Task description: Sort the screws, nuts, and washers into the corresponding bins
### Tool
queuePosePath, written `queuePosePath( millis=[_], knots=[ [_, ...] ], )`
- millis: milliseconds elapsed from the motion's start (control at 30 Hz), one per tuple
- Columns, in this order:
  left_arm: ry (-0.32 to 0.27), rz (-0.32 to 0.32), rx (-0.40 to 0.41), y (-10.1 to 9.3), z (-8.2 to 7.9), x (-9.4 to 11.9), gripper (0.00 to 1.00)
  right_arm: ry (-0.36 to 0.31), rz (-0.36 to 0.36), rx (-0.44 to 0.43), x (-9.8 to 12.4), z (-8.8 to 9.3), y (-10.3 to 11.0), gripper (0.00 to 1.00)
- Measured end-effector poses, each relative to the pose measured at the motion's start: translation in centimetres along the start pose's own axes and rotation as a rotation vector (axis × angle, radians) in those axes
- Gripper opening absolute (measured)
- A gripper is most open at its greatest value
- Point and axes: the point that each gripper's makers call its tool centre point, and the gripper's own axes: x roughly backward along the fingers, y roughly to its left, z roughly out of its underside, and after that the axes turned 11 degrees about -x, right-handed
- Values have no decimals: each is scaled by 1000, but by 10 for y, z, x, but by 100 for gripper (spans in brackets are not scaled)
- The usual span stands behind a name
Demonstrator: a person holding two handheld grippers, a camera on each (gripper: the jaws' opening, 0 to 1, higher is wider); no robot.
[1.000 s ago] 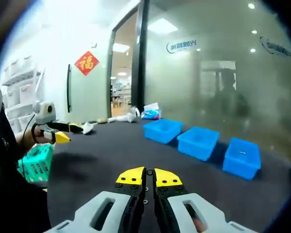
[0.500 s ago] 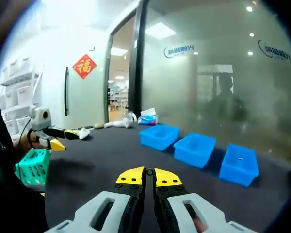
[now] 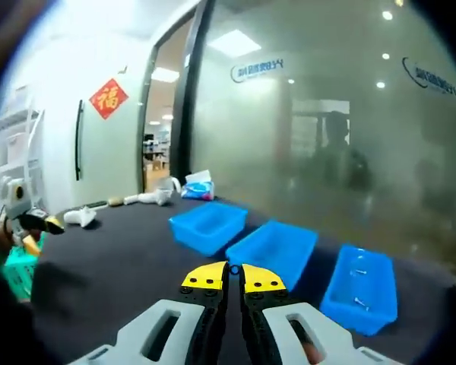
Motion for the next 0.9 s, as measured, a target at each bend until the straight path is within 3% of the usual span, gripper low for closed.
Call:
queuePosePath(
  millis=[200, 467, 900],
  knots=[
    [-1, -4, 12, 1, 2, -2, 45, 5, 39, -16, -36, -10, -13, 4],
    [-1, -20, 14, 6, 3, 0, 45, 36, 86, -20, -76, -10, -30, 4],
    [-1, -32, 20, 6, 4, 2, 45, 68, 121, -51, -94, 4, -35, 4]
  ],
)
